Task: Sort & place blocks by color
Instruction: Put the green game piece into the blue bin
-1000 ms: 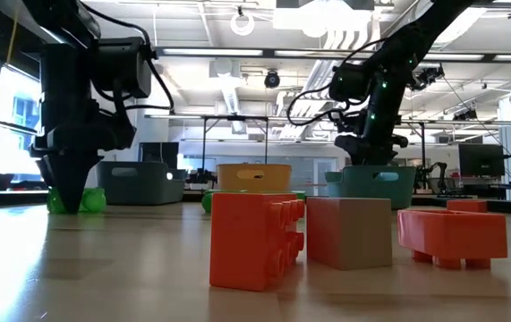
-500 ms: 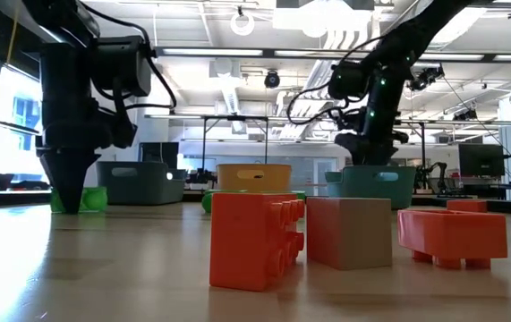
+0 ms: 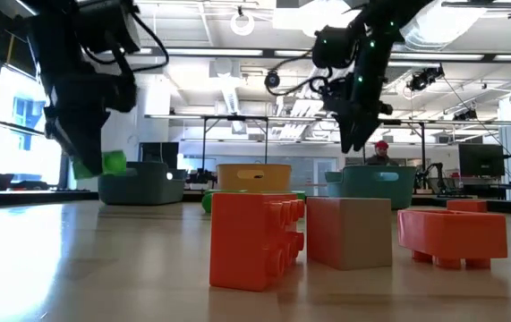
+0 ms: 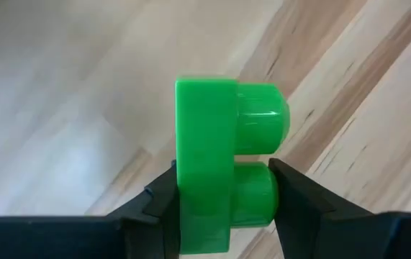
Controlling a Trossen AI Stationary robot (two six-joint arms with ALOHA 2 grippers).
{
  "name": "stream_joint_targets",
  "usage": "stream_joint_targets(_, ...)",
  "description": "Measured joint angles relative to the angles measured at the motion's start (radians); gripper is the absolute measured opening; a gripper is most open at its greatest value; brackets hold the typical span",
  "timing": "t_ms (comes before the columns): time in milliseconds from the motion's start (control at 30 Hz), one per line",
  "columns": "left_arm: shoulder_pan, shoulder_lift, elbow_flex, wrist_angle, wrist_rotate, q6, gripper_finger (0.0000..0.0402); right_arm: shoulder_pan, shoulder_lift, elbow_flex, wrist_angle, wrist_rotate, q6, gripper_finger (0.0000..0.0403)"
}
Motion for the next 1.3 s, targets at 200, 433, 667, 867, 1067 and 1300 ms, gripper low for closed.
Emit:
stream_joint_targets(200,0.009,-0.125,0.000,0.004,-0.124,0.012,0.0136,0.106,0.000,0.003,-0.023,-0.099,0.004,0.0209)
stream_joint_targets(433,0.078,-0.204,0.000,0.045,-0.244,0.079,0.0136,0.211,0.000,-0.001,-0.023,-0.208,0.027,0.0209)
stream_joint_targets(667,0.203,-0.215,0.001,0.165,-0.282,0.208,0.0136,0.323,0.000,-0.002,-0.015,-0.278,0.056,0.0209)
stream_joint_targets(867,0.335,-0.214,0.001,0.182,-0.286,0.287,0.0136,0.427,0.000,-0.002,0.034,-0.256,0.005,0.0209)
stream_joint_targets(1067,0.462,-0.203,0.001,0.203,-0.286,0.333,0.0136,0.517,0.000,-0.002,0.105,-0.256,0.003,0.0209)
stream_joint_targets(1300,0.583,-0.097,0.002,0.294,-0.200,0.397,0.0136,0.586,0.000,-0.002,0.128,-0.256,0.034,0.0209)
